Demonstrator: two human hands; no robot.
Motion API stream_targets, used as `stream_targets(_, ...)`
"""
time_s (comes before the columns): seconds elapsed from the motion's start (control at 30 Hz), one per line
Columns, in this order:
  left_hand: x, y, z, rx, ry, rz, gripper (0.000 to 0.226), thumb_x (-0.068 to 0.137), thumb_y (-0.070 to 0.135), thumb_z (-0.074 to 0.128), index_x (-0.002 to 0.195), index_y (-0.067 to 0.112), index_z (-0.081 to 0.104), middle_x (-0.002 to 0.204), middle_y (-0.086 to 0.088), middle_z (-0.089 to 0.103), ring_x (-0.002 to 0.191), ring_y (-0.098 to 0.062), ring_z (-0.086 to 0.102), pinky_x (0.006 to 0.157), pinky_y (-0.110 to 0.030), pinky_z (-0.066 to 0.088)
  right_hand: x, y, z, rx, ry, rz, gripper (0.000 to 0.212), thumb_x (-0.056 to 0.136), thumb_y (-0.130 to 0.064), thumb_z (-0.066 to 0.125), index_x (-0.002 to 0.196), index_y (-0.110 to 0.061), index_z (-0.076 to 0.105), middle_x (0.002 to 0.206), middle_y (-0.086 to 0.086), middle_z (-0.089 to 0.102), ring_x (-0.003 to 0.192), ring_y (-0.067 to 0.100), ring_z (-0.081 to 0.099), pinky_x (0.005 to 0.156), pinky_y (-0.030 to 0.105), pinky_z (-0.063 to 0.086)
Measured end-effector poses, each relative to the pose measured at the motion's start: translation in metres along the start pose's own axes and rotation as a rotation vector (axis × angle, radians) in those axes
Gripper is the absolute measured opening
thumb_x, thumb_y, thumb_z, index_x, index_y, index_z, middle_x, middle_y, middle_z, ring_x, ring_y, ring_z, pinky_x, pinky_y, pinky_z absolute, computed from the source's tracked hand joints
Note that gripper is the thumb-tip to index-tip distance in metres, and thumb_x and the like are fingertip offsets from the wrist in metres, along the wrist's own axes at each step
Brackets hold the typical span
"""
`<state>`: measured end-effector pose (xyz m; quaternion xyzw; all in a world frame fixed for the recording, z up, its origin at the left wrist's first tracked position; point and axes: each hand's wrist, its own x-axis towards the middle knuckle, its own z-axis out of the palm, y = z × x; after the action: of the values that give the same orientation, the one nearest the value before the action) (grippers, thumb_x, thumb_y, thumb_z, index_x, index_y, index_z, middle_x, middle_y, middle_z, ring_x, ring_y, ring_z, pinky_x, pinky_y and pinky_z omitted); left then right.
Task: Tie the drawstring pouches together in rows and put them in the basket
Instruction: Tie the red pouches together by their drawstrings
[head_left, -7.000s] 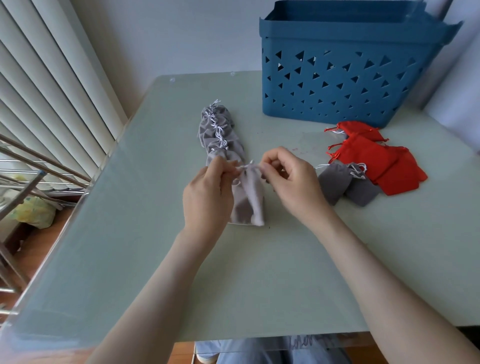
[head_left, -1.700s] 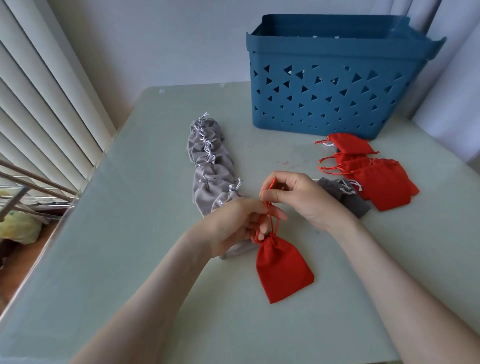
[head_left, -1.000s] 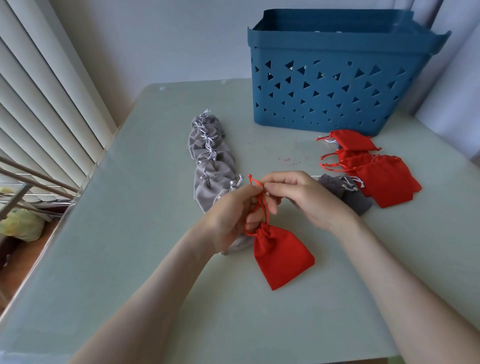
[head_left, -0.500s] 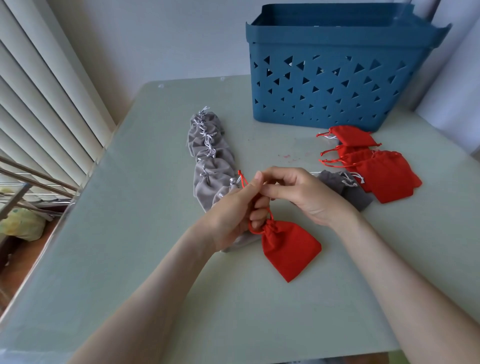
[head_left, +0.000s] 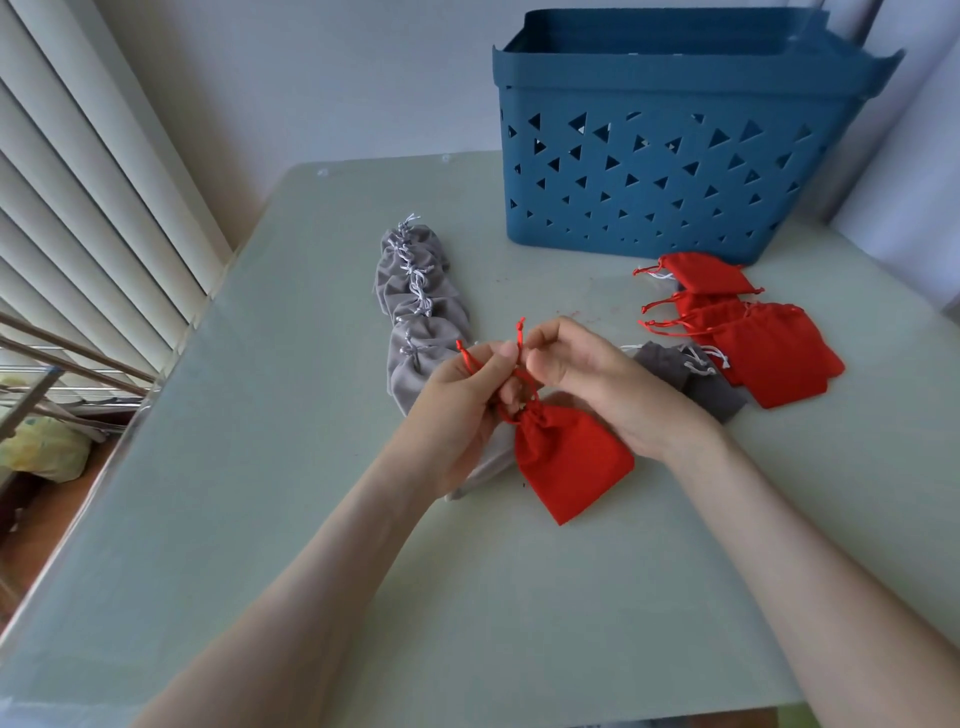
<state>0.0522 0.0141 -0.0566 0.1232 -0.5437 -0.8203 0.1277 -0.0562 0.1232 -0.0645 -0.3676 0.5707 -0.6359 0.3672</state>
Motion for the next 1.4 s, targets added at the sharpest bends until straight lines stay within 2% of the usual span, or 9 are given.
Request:
stream_targets(0.1,0.000,0.000,-0.003,0.023,0.026,0.051,0.022,0.098,0.015,0.043,0.085,0.006,0.059,0.048,0.003,0.048,0.048,-0.007,0.045,0.053,-0.016,0.040,-0.001,0.001,0.001,-0.059,-0.045,0.031,0.028,0.080,-0.021,0.065,0.101,-0.013,0.049,0.085,0.009,0.062,0.086,0.022,0.058,0.085,0.033,0.045)
stream_targets(0.27,0.001,-0.001,-0.005,0.104,0.031,0.130,0.014,0.089,0.017,0.053,0.083,0.006,0.059,0.051,0.000,0.054,0.049,-0.011,0.053,0.058,-0.022,0.049,-0.003,-0.003,0.001,0.057,-0.116,0.052,0.024,0.080,-0.005,0.058,0.102,-0.009,0.050,0.078,0.006,0.063,0.072,0.011,0.060,0.070,0.018,0.046)
stream_targets(0.4,0.002,-0.001,-0.010,0.136,0.000,0.138,0.023,0.080,0.024,0.057,0.087,0.003,0.061,0.054,0.000,0.058,0.055,-0.010,0.057,0.063,-0.021,0.049,0.000,-0.003,-0.004,0.078,-0.055,0.103,0.026,0.077,-0.007,0.059,0.102,-0.010,0.054,0.083,0.014,0.058,0.078,0.025,0.054,0.069,0.026,0.043)
stream_targets(0.73,-0.002,0.003,-0.011,0.510,0.034,0.168,0.012,0.090,0.000,0.060,0.084,0.011,0.062,0.063,0.007,0.068,0.066,-0.002,0.065,0.068,-0.012,0.048,0.003,-0.005,-0.010,-0.013,0.059,0.113,0.021,0.070,-0.010,0.057,0.090,-0.014,0.056,0.068,-0.002,0.060,0.061,0.009,0.056,0.062,0.019,0.042)
stream_targets(0.9,-0.001,-0.011,-0.013,0.860,0.078,0.292,0.017,0.085,0.016,0.064,0.079,0.029,0.056,0.074,0.014,0.070,0.078,-0.011,0.068,0.080,-0.037,0.053,0.002,-0.006,-0.007,-0.081,0.068,0.037,0.014,0.071,-0.009,0.054,0.085,-0.013,0.057,0.063,-0.005,0.058,0.059,0.005,0.054,0.059,0.013,0.042)
stream_targets(0.97,-0.001,-0.009,-0.014,0.835,0.058,0.280,0.021,0.087,0.015,0.066,0.075,0.030,0.057,0.075,0.014,0.070,0.080,-0.009,0.068,0.082,-0.035,0.053,0.002,-0.007,-0.008,-0.081,0.073,0.026,0.013,0.072,-0.009,0.054,0.085,-0.013,0.057,0.062,-0.006,0.057,0.058,0.003,0.053,0.058,0.012,0.041)
stream_targets(1.13,-0.002,-0.009,-0.012,0.872,0.134,0.225,0.017,0.088,0.016,0.065,0.073,0.022,0.059,0.067,0.014,0.068,0.063,-0.003,0.063,0.062,-0.028,0.051,0.000,-0.007,-0.006,-0.161,0.008,0.031,0.012,0.088,-0.002,0.061,0.089,-0.013,0.055,0.069,-0.003,0.055,0.060,0.001,0.053,0.061,0.011,0.040)
stream_targets(1.23,-0.001,-0.013,-0.013,0.996,0.232,0.293,0.014,0.087,0.019,0.064,0.080,0.024,0.053,0.064,0.011,0.064,0.052,-0.003,0.055,0.059,-0.030,0.049,0.000,-0.005,-0.003,-0.267,-0.029,0.072,0.018,0.089,0.001,0.059,0.096,-0.014,0.053,0.072,0.000,0.051,0.061,0.004,0.049,0.060,0.012,0.038)
stream_targets(1.4,0.000,-0.010,-0.010,1.008,0.228,0.371,0.014,0.089,0.020,0.066,0.099,0.018,0.056,0.077,0.012,0.071,0.071,-0.001,0.063,0.076,-0.027,0.049,0.002,-0.004,-0.003,-0.285,0.044,0.158,0.021,0.088,0.005,0.054,0.095,-0.015,0.055,0.070,0.000,0.050,0.068,0.011,0.046,0.060,0.019,0.034)
